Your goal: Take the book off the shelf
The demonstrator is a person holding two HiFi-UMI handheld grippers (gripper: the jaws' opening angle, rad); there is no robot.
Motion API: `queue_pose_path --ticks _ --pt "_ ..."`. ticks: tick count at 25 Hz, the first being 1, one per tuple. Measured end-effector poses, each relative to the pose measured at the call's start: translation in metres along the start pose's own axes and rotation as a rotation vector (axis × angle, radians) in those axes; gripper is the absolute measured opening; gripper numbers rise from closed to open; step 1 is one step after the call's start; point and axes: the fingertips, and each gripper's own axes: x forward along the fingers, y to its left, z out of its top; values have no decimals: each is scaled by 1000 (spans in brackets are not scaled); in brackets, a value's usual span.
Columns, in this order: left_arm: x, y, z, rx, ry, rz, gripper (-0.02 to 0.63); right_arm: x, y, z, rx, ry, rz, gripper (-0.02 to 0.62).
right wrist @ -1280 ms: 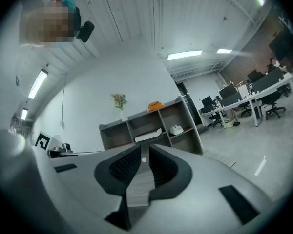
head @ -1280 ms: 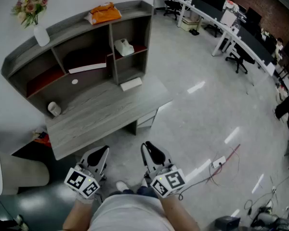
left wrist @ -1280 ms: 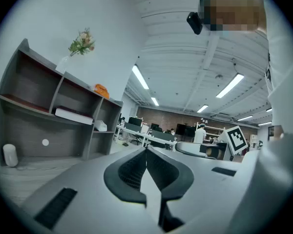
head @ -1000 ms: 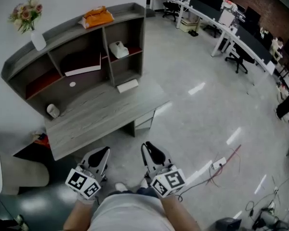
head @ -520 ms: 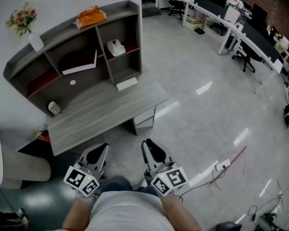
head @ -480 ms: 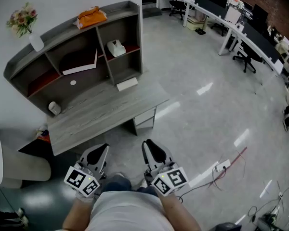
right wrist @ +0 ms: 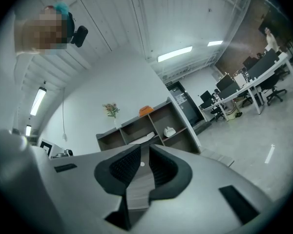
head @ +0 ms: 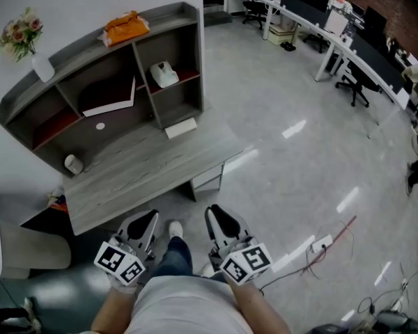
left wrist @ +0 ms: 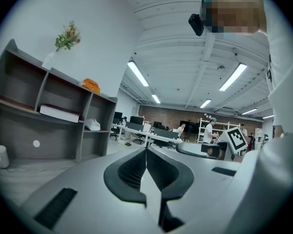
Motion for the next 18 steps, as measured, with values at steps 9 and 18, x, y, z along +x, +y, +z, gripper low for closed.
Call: queue_pose_path --ticks 9,18 --pt "52 93 21 -29 -3 -13 15 106 -31 -1 37 21 -23 60" --pt "82 199 47 -57 -4 -24 15 229 -35 -8 86 23 -10 61"
